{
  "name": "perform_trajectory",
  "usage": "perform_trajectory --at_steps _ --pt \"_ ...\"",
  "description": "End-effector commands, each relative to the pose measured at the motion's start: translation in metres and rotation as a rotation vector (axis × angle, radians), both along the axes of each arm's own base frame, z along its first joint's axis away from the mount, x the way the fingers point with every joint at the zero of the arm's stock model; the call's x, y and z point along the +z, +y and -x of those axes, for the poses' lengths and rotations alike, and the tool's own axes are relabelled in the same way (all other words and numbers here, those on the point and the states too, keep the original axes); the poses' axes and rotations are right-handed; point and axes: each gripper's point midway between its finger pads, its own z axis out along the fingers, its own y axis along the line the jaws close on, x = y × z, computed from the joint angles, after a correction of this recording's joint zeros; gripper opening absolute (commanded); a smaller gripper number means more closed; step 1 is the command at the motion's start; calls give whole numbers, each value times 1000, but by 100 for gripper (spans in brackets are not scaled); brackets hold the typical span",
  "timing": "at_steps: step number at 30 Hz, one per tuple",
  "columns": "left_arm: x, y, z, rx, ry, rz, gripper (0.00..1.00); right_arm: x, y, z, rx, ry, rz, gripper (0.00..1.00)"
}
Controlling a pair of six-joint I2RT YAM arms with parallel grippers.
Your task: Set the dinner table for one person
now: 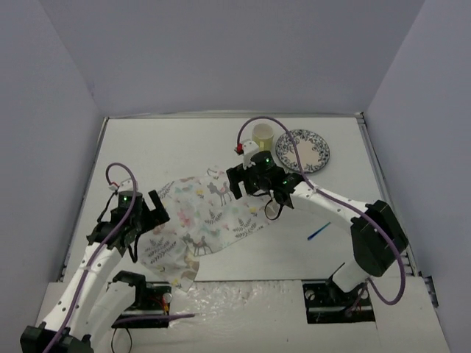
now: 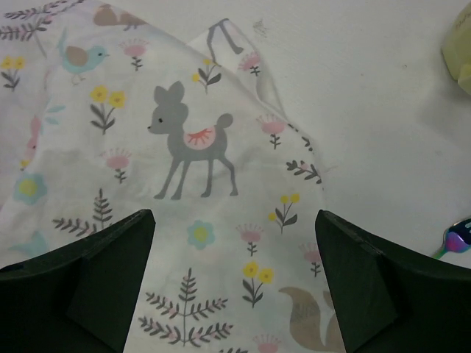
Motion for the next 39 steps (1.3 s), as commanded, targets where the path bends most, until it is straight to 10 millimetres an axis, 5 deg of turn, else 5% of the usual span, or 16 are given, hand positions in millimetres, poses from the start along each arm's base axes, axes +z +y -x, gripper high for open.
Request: perform_trajectory --at_steps 1,8,15,20,24,28,34,37,39 --pt "1 5 -17 123 -73 46 97 -3 4 -45 -52 7 -24 87" --pt "-32 13 -11 245 -23 60 97 -55 8 -77 -49 48 70 88" --pt "-59 16 -9 288 35 51 87 -81 20 -78 50 80 82 85" --pt "-76 15 -11 298 97 37 73 -92 27 -77 103 97 76 68" --pt "-97 14 -13 302 167 21 66 -91 35 -80 140 93 65 27" --pt "-102 15 -19 302 189 8 59 -61 39 -97 132 18 70 1" --pt "-96 17 -25 312 183 -1 53 73 35 -123 76 -319 97 0" --pt "-96 19 -25 318 187 3 53 111 35 -115 74 -445 111 0" --pt "-97 21 -24 326 189 5 52 112 34 -107 66 -471 134 2"
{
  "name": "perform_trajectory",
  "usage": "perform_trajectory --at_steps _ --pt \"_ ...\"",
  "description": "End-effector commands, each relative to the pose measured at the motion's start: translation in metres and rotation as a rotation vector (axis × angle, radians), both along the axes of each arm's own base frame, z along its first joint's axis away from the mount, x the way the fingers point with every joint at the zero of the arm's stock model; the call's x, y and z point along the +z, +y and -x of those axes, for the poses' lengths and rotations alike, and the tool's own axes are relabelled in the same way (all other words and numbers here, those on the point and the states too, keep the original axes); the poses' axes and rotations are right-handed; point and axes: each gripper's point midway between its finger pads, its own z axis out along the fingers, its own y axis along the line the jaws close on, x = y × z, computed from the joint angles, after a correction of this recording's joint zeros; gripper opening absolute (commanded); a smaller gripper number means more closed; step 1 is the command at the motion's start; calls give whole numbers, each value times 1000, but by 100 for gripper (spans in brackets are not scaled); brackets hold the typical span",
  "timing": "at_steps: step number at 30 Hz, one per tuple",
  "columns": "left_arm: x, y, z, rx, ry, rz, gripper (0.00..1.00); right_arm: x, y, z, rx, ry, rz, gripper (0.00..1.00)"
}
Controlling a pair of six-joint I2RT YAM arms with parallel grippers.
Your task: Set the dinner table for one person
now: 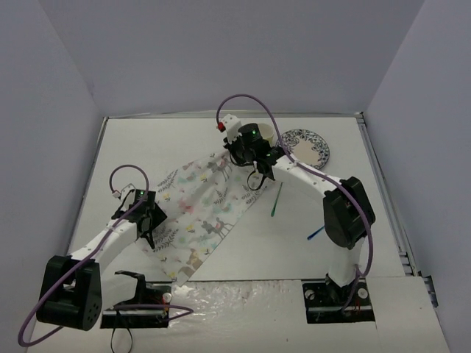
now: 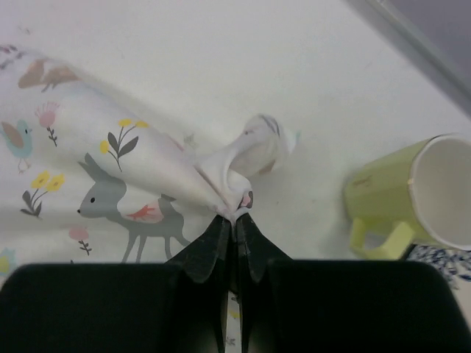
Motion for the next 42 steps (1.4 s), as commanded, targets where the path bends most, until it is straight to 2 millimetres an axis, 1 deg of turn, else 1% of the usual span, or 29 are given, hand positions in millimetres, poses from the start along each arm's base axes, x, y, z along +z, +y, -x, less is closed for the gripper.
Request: perform_trajectory --at_steps 1,2,3,4,5,6,7,8,9,10,12,16,18,22,25,28,32,33,34,35,36,37,40,41,42 --pt "-9 1 8 20 46 26 52 103 0 -1 -37 -293 -38 7" --pt "-9 2 8 23 47 27 52 96 -4 -3 -64 -278 -31 11" --pt "-9 1 8 23 47 28 52 86 -10 -5 -97 -254 -16 12" --pt "-9 2 8 25 48 30 52 72 -16 -7 -131 -219 1 19" --pt "-9 2 8 26 47 31 52 54 -24 -10 -171 -170 14 36" --pt "-9 2 8 27 49 32 52 39 -34 -10 -220 -114 8 49" --pt "-9 2 9 28 51 31 52 27 -39 -10 -236 -73 10 64" --pt "-8 3 9 29 50 31 53 16 -43 -9 -244 -37 10 71" --pt "-7 3 8 32 48 30 53 10 -46 -7 -249 -13 4 76" --pt "-6 5 8 38 47 28 53 4 -47 -2 -244 11 -1 78" --pt "-5 7 7 44 46 23 53 0 -46 4 -233 36 -18 81" --pt "-1 14 5 67 55 6 53 11 -44 14 -211 48 -63 84" --pt "-3 20 8 90 75 6 53 19 -42 19 -184 60 -99 84" --pt "-3 38 9 154 80 -6 52 22 -47 24 -189 76 -126 85" --pt "2 51 -2 208 57 2 52 28 -39 36 -160 110 -186 85" --pt "5 60 -21 229 57 -12 51 31 -39 44 -145 118 -207 86" --pt "4 67 -46 227 51 -6 50 25 -43 44 -150 114 -187 87" --pt "6 67 -53 219 46 -6 50 23 -43 43 -148 114 -183 87" --pt "12 66 -61 207 32 -3 50 22 -43 43 -142 115 -184 87" --pt "10 65 -61 203 36 4 50 21 -41 42 -137 120 -184 87" --pt "21 62 -68 181 19 13 52 17 -38 40 -129 127 -181 87" --pt "32 59 -71 166 0 25 56 14 -35 39 -120 135 -179 87" --pt "57 53 -69 143 -60 49 67 6 -28 34 -104 154 -175 86" --pt "73 50 -68 129 -107 51 73 0 -25 33 -101 166 -173 86" --pt "81 47 -65 113 -133 50 77 -4 -25 31 -106 173 -168 85"
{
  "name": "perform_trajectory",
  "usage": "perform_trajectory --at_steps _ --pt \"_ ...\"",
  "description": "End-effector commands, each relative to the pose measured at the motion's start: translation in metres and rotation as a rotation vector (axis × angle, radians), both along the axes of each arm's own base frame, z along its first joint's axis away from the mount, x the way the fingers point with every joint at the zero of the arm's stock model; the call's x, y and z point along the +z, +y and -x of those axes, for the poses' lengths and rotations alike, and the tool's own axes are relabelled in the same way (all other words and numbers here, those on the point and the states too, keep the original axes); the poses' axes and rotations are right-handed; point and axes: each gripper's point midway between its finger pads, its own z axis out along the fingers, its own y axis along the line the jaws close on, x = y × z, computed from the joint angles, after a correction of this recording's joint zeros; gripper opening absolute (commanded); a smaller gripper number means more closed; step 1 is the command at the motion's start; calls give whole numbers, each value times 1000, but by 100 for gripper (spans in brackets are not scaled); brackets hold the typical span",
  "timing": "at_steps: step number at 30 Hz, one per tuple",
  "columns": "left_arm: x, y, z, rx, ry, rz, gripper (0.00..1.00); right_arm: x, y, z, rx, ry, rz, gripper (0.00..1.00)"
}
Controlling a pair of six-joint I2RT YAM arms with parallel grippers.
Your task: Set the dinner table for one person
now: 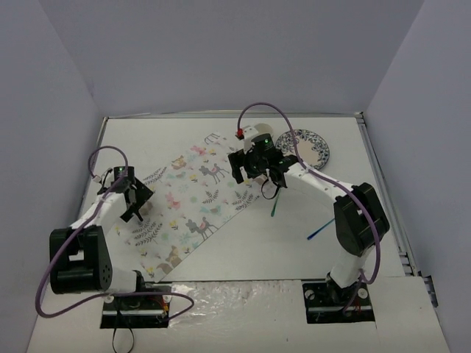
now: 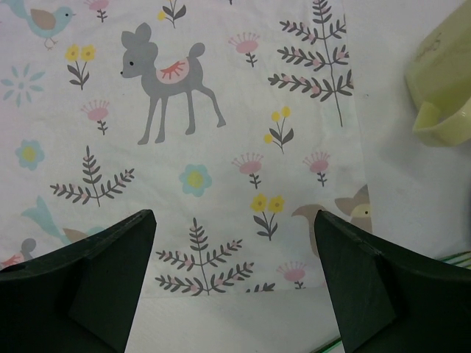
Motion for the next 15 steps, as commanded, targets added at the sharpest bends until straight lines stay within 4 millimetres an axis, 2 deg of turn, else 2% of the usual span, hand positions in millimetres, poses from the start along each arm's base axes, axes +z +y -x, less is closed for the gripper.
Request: perform_trajectory --at_steps 1,4,5,8,12,15 --pt "65 -12 -6 -72 -185 -5 79 2 13 -18 10 -23 -38 85" --pt "75 -23 0 -113 -219 -13 81 -18 8 -21 -21 2 0 83" --pt "72 -28 2 -130 -213 -20 81 -24 7 -23 -31 10 11 83" --pt "50 -31 6 -128 -168 -28 81 -44 5 -24 -45 42 37 82" --pt "19 -34 3 -115 -93 -4 80 -64 2 -25 -73 73 63 81" --pt "3 -33 -3 -96 -60 -3 77 -74 0 -28 -86 84 82 78"
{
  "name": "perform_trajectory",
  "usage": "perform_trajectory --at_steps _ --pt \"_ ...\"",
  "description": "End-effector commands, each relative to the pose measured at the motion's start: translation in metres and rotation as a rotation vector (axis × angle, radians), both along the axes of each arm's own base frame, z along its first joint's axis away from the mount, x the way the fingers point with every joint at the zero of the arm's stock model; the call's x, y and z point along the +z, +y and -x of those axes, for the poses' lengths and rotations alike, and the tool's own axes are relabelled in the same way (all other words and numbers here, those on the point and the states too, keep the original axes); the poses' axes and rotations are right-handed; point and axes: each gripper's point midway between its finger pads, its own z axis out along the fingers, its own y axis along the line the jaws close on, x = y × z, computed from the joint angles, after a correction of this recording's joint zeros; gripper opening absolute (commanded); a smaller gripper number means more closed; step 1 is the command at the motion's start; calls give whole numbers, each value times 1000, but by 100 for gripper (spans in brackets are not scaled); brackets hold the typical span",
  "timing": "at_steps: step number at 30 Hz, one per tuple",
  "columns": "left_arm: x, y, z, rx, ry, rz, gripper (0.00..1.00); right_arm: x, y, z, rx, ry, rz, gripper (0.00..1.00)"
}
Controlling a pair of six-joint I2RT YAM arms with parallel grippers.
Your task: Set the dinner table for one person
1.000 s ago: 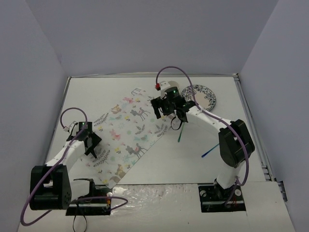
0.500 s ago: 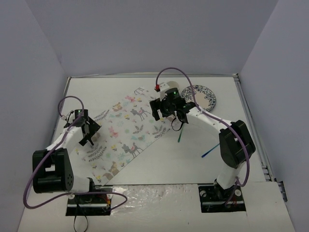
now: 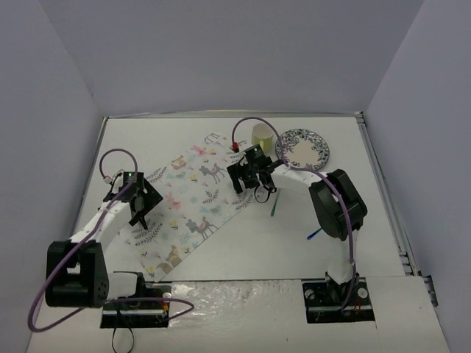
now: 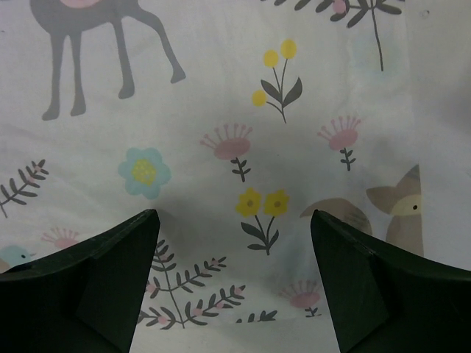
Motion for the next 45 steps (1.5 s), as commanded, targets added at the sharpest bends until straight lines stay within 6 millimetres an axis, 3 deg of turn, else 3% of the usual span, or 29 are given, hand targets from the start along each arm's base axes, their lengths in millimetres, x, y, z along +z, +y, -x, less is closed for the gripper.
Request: perform_trajectory --at_steps 1,4,9,11,15,20,22,26,33,35,39,41,45 --pt "-11 4 -21 53 -15 -1 75 14 5 -28 -53 -73 -19 76" --pt "-22 4 -26 63 8 1 72 2 5 -29 -46 -57 -1 70" --pt "-37 7 -33 79 59 -6 69 -13 11 -36 -25 -36 10 48" --pt "-43 7 -35 85 75 -3 69 -18 16 -40 -16 -29 8 44" --pt "-53 7 -42 97 97 17 69 -26 18 -54 -19 -25 29 43" --pt "-55 10 -52 107 108 20 69 -20 22 -86 -37 -60 32 44" --pt "-54 26 -55 151 106 22 70 -21 22 -92 -20 -73 51 44" --pt "-55 30 -63 159 108 31 70 -15 24 -110 -22 -97 48 44" --pt "-54 31 -76 164 107 39 70 -12 25 -129 -16 -117 62 45" --pt "-52 31 -77 164 100 44 70 -4 27 -132 -10 -132 54 45" --pt "-22 33 -87 149 40 38 76 39 40 -136 23 -188 -12 48" --pt "-3 34 -93 135 3 33 78 72 44 -136 31 -230 -53 50" --pt "58 31 -104 67 -122 17 82 141 50 -130 51 -317 -136 57"
